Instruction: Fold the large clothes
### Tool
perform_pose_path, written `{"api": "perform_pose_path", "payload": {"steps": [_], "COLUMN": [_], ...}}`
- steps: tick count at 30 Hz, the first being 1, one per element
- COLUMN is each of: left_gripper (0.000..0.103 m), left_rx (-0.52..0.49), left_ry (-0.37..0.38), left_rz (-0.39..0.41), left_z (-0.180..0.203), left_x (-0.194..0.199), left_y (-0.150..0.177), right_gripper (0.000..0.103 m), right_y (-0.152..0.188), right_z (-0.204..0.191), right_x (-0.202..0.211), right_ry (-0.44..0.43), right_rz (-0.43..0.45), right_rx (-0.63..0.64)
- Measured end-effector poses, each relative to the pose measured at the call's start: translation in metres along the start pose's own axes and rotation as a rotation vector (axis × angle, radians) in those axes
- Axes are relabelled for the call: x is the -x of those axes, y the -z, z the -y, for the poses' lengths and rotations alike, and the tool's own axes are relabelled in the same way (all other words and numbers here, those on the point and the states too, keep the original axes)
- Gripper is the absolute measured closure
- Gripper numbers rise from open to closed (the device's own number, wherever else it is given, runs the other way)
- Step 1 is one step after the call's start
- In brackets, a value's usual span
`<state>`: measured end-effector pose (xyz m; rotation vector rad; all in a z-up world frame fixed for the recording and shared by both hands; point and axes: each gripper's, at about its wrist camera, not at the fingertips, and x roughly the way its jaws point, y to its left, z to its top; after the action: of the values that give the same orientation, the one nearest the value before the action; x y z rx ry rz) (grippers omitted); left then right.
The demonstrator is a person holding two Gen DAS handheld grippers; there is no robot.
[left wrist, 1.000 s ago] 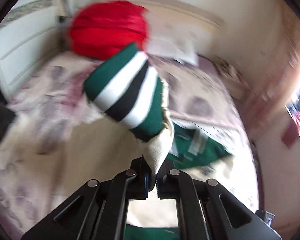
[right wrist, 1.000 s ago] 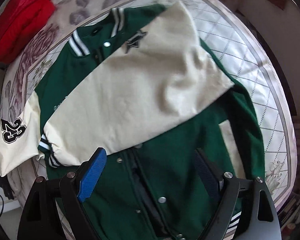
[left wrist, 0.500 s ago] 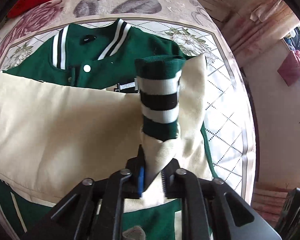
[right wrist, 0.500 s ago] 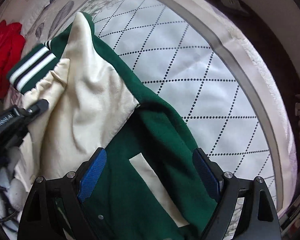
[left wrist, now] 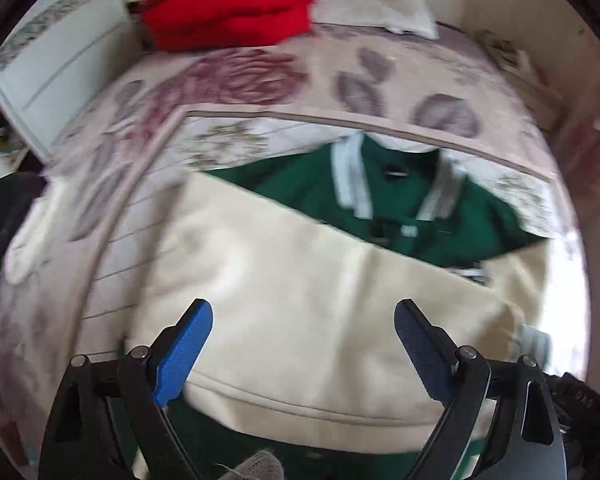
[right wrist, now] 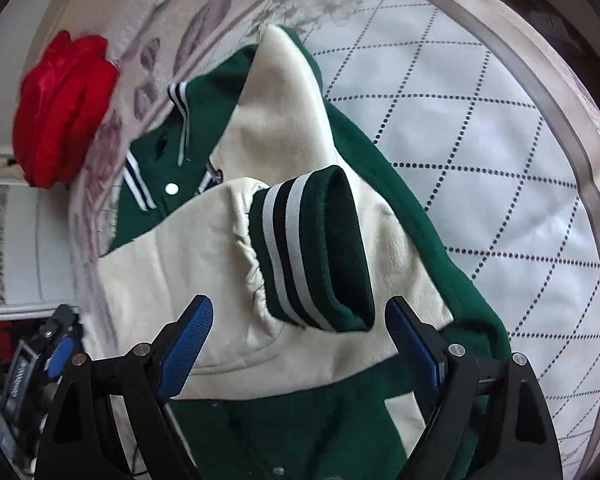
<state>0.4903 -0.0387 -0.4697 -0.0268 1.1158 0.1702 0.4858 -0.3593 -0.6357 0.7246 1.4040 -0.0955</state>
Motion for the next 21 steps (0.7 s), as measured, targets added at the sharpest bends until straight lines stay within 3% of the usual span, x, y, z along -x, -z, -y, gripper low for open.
{"api": "perform_pose_path", "payload": {"steps": [1,3,4,5,6,8,11,12,13,14,16,18,21], "left_gripper": [0.010,0.010,0.010,0.010,0.010,0.010,0.010,0.010,0.010,0.010,0.010,0.010,0.010], "left_rx": [0.014,0.037,0.050,0.061,0.069,0.081,0.086,0.076,0.067,0.054,0.031,0.021,-0.013], "left_ry": [-0.052,-0.103,-0.131,-0.159,-0.170,-0.185,-0.164,-0.168,-0.166,-0.161,-0.150,-0.130,-0.090], "left_rz": [-0.015,-0.047,-0.071,-0.089,-0.103,-0.119,-0.121,-0.117,-0.116,-0.120,-0.150,-0.176,-0.184], "left_z": [-0.012,-0.036,-0.044,-0.051,-0.056,-0.062,-0.064,-0.062,-0.056,-0.053,-0.044,-0.039,-0.033], "left_x": [-0.009,-0.029,-0.037,-0.043,-0.048,-0.053,-0.048,-0.046,-0.048,-0.050,-0.059,-0.063,-0.046], "left_y": [0.002,0.011,0.018,0.025,0.029,0.034,0.034,0.033,0.029,0.028,0.031,0.035,0.051], "right_gripper": [0.014,0.037,0.040,0.058,0.070,0.077,0.079,0.079,0.079,0.074,0.065,0.055,0.052], "right_y": [-0.001,-0.001,0.002,0.006,0.012,0.023,0.023,0.018,0.010,-0.003,-0.020,-0.014,0.019], "right_z": [-0.002,-0.013,-0.018,-0.027,-0.034,-0.047,-0.053,-0.051,-0.047,-0.040,-0.019,-0.009,-0.014], "right_x": [-0.013,-0.028,-0.027,-0.022,-0.018,0.002,0.036,0.037,0.030,0.013,-0.006,0.003,0.030], "right_ry": [0.048,0.088,0.097,0.093,0.101,0.149,0.230,0.252,0.259,0.242,0.154,0.106,0.113], "right_rz": [-0.032,-0.045,-0.027,0.003,0.022,0.110,0.274,0.279,0.243,0.144,-0.004,-0.009,0.005], "right_rx": [0.004,0.021,0.023,0.042,0.066,0.101,0.131,0.131,0.130,0.118,0.029,-0.001,0.073]}}
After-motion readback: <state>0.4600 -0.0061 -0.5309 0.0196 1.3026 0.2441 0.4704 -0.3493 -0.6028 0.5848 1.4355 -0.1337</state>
